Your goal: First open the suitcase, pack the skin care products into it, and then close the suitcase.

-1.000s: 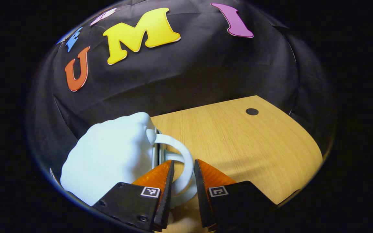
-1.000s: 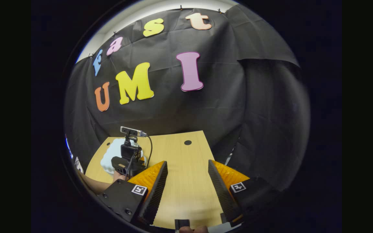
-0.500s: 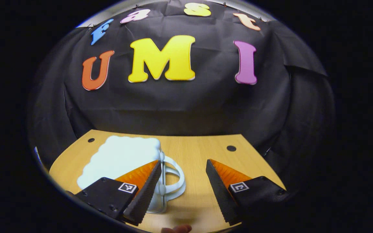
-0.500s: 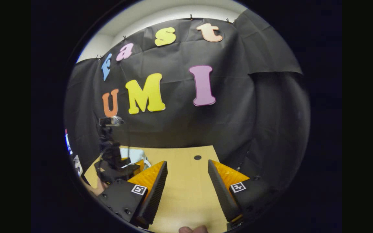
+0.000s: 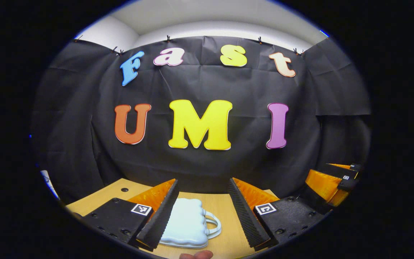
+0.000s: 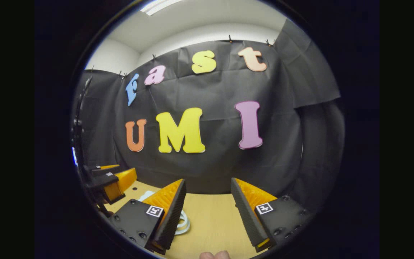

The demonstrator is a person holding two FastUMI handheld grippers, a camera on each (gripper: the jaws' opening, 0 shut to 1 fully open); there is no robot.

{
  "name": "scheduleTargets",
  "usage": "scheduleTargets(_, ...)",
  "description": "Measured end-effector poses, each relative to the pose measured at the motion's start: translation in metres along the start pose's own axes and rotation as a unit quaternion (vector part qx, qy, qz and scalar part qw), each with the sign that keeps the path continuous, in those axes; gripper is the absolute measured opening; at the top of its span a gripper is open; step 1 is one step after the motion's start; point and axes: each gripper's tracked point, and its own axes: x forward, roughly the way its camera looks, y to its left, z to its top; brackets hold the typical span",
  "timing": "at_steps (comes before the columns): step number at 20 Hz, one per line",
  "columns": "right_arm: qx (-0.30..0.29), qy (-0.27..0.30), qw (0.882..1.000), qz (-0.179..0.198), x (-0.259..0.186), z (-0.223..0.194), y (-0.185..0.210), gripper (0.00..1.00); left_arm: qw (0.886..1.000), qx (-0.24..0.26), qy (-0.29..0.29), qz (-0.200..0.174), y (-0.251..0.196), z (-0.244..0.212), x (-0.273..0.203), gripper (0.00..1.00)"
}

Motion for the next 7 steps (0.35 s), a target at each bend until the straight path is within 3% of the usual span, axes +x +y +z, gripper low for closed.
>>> scheduleTargets(2, -0.011, -0.002, 1.0, 0.007, 0.001, -0.002, 0.014, 0.7, 1.0, 0.001, 0.001, 0.01, 0.001, -0.003, -0.003, 0.9)
scheduleTargets(7, -0.021, -0.018, 1.0, 0.0, -0.001, 0.005, 0.019, 0.75, 1.0, -0.009, 0.009, 0.011, 0.011, -0.006, -0.006, 0.9)
